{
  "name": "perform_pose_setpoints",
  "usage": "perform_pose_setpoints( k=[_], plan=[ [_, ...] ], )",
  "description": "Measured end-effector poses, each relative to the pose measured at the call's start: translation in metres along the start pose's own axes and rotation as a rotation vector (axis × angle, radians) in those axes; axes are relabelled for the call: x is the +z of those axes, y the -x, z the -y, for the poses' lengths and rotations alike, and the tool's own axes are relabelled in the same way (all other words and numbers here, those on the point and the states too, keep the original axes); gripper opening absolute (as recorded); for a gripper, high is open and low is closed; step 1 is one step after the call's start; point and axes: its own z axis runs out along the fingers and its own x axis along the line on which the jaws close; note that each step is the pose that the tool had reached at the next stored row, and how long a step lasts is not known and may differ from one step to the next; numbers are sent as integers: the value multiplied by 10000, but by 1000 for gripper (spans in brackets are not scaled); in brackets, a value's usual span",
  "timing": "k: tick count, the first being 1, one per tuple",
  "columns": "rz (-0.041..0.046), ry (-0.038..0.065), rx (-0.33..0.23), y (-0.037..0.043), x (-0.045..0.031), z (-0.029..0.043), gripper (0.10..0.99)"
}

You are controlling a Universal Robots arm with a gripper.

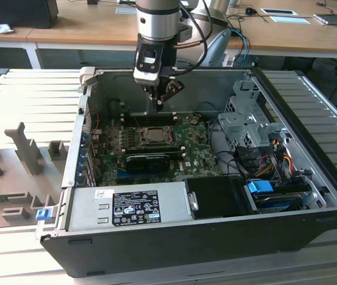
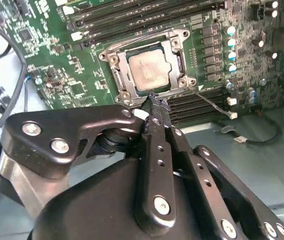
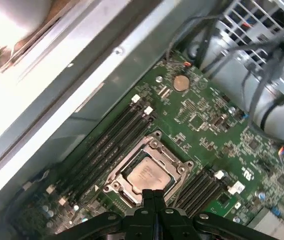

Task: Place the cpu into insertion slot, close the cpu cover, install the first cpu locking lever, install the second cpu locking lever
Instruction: 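Install the first cpu locking lever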

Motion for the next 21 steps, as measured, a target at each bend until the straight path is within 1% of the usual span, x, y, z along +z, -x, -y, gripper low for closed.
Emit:
perform_pose_setpoints(
  k=[1,3,5,9,12,14,16,17,21],
  plan=[
    [-13,9,-412,-1,1,2,106],
    [-18,14,-562,-9,3,12,106],
    [-20,10,-854,-18,3,21,106],
    [-21,7,-1013,-20,2,34,106],
    [-31,14,-1422,-21,4,35,106],
    [-50,28,-2032,-21,10,35,106],
    [-61,35,-2392,-21,14,35,106],
    [-72,43,-2756,-21,20,35,106],
    [-95,59,-3485,-21,28,35,106]
  ],
)
